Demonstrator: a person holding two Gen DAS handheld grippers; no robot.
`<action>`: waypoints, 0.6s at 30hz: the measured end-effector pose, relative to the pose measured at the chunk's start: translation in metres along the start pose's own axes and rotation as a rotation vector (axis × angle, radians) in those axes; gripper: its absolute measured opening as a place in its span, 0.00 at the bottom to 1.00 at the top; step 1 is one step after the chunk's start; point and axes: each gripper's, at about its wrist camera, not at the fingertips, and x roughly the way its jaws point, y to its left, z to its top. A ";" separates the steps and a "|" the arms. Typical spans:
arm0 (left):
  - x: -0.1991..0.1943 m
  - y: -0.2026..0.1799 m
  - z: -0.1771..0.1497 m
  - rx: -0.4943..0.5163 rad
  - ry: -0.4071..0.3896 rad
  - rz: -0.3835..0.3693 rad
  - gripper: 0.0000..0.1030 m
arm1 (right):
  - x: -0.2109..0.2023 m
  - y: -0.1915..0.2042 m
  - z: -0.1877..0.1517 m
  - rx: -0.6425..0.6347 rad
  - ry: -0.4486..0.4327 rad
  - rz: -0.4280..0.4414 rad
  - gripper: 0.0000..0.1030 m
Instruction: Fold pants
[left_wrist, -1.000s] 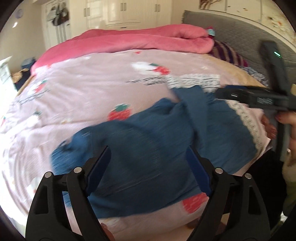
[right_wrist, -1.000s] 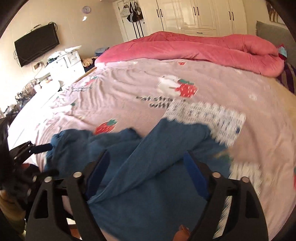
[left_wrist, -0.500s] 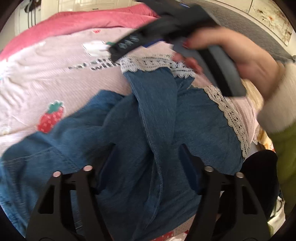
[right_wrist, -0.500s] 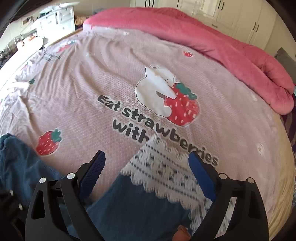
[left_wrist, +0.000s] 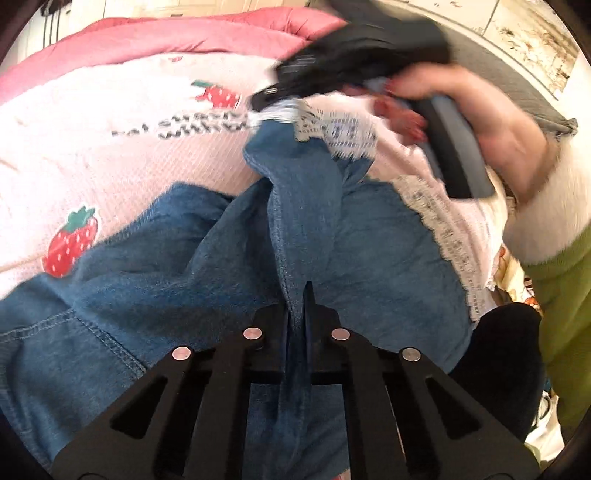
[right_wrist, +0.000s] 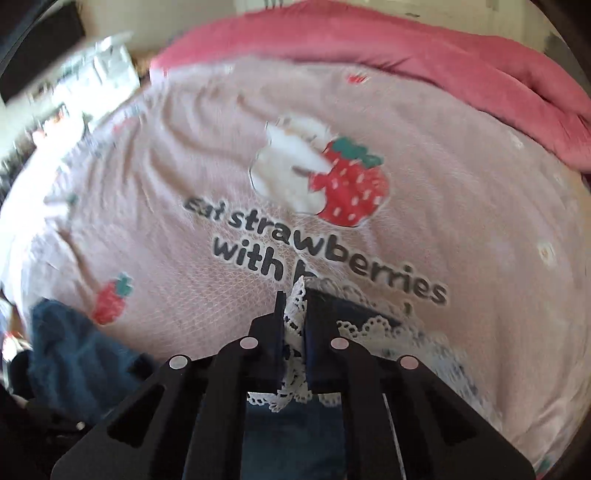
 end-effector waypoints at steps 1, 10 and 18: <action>-0.003 -0.001 0.000 0.009 -0.008 0.000 0.01 | -0.022 -0.008 -0.011 0.033 -0.048 0.021 0.07; -0.018 -0.018 -0.016 0.095 0.003 0.024 0.01 | -0.130 -0.042 -0.153 0.223 -0.208 0.072 0.07; -0.014 -0.040 -0.028 0.153 0.010 0.116 0.03 | -0.126 -0.043 -0.240 0.301 -0.153 0.094 0.07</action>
